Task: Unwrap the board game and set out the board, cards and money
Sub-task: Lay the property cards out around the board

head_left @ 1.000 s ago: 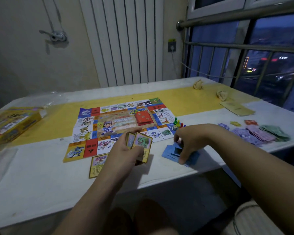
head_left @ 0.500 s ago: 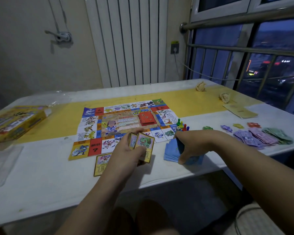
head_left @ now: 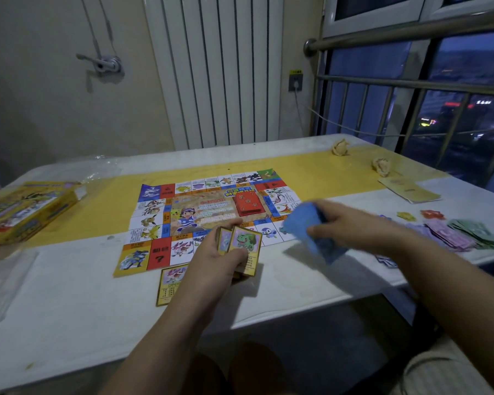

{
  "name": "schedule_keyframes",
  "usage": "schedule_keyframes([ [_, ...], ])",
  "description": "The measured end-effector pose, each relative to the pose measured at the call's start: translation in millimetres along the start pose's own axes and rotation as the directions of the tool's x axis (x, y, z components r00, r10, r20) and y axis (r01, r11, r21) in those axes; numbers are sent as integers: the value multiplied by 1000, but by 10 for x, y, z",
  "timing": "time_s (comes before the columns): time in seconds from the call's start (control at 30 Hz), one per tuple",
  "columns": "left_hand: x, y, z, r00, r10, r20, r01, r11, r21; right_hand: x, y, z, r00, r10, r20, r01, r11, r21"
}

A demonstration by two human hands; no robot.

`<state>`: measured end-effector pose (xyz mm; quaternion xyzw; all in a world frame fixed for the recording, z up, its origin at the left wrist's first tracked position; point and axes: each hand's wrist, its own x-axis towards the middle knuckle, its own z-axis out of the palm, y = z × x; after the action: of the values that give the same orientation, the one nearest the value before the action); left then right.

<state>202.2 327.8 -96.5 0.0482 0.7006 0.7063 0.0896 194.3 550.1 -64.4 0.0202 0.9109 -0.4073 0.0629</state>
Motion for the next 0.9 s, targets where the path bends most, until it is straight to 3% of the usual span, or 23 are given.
schedule_keyframes([
  [0.07,68,16,57,1000,-6,9,6,1000,-6,224,66,-250,980,14,-199,-5,999,46],
  [0.17,183,62,180,1000,-4,27,5,1000,-24,598,197,-592,922,22,-388,-98,979,-178],
  [0.3,356,123,318,999,21,40,-19,999,-47,1036,475,-808,903,154,-401,-294,902,-316],
  [0.43,514,142,408,998,30,46,-27,998,-57,1292,709,-849,897,249,-365,-399,811,-428],
  [0.53,575,148,469,999,16,45,-13,997,-70,1361,848,-803,897,261,-356,-416,769,-485],
  [0.63,601,132,514,999,13,40,-10,998,-67,1346,900,-802,861,204,-466,-454,720,-524],
  [0.7,606,111,526,999,15,37,-13,998,-56,1264,769,-774,858,61,-509,-334,820,-464],
  [0.77,607,93,541,999,18,35,-16,999,-47,1086,464,-695,873,-53,-485,-72,969,-237],
  [0.83,605,78,561,999,12,33,-10,998,-65,821,112,-539,960,-92,-265,102,995,22],
  [0.9,577,85,575,999,20,41,-16,996,-84,572,-118,-336,995,-100,2,98,983,155],
])
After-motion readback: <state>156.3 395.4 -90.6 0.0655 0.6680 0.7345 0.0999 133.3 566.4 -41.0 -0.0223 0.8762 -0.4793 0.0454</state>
